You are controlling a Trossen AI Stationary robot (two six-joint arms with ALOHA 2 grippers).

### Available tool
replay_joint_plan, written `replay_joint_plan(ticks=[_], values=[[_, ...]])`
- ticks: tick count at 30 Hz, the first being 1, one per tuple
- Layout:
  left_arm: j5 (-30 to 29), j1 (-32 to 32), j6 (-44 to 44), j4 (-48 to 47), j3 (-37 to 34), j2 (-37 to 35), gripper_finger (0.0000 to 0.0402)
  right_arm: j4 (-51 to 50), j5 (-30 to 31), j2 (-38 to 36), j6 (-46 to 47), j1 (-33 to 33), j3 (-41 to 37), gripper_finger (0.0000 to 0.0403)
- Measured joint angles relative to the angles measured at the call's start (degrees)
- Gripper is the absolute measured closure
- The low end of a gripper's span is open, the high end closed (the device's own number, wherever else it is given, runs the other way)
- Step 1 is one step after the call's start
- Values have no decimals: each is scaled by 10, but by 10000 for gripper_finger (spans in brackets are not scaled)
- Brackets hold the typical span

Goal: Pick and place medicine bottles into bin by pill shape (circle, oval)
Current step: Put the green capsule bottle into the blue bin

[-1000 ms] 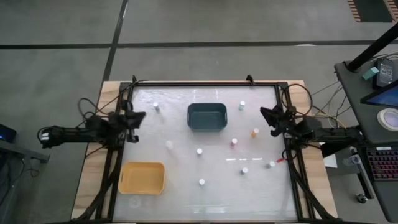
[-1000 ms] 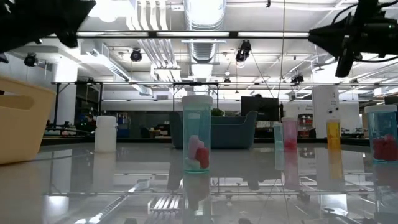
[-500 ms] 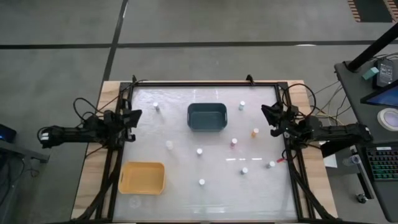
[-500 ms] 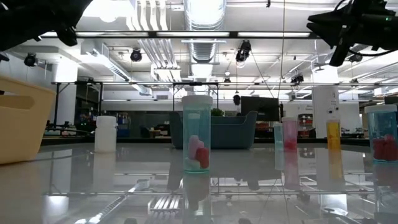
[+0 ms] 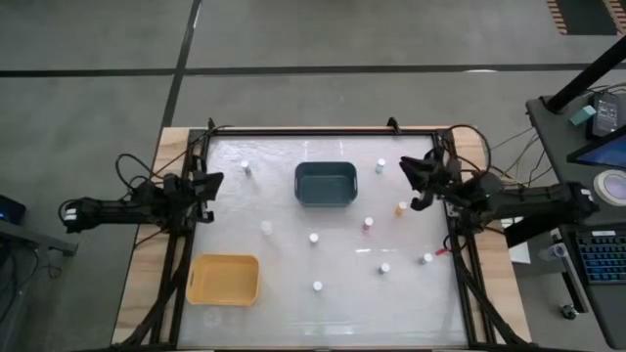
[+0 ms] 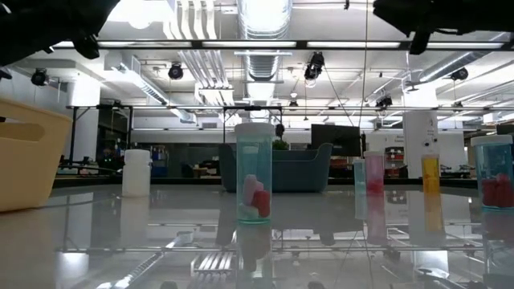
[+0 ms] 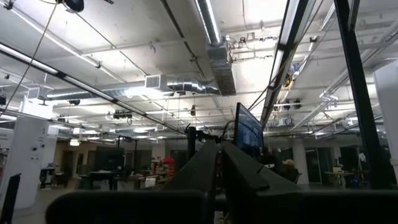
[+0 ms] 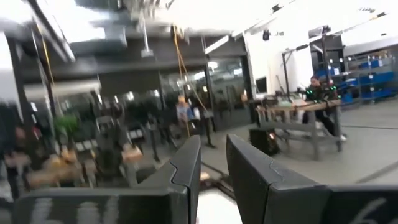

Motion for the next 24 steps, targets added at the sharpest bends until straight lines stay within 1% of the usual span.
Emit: replay_joint_plan(ticks=[4,8,10,13,17,24], values=[[0,0,0,-12,0,0,395,-30,0,50,-27,0,34,335],[0,0,1,-12,0,2,395,-35,-1,104,-55,0,69,335],[0,0,14,-9,0,2,395,-43,-5,132,-75,1,82,335],[-1,0,49,9,0,-1,395,-26,-30,173,-96,1,108,335],[-2,0,65,22,2,-2,395,-36,-52,232,-95,8,132,335],[-18,0,66,17,2,-1,395,-29,-51,327,-94,27,189,335]])
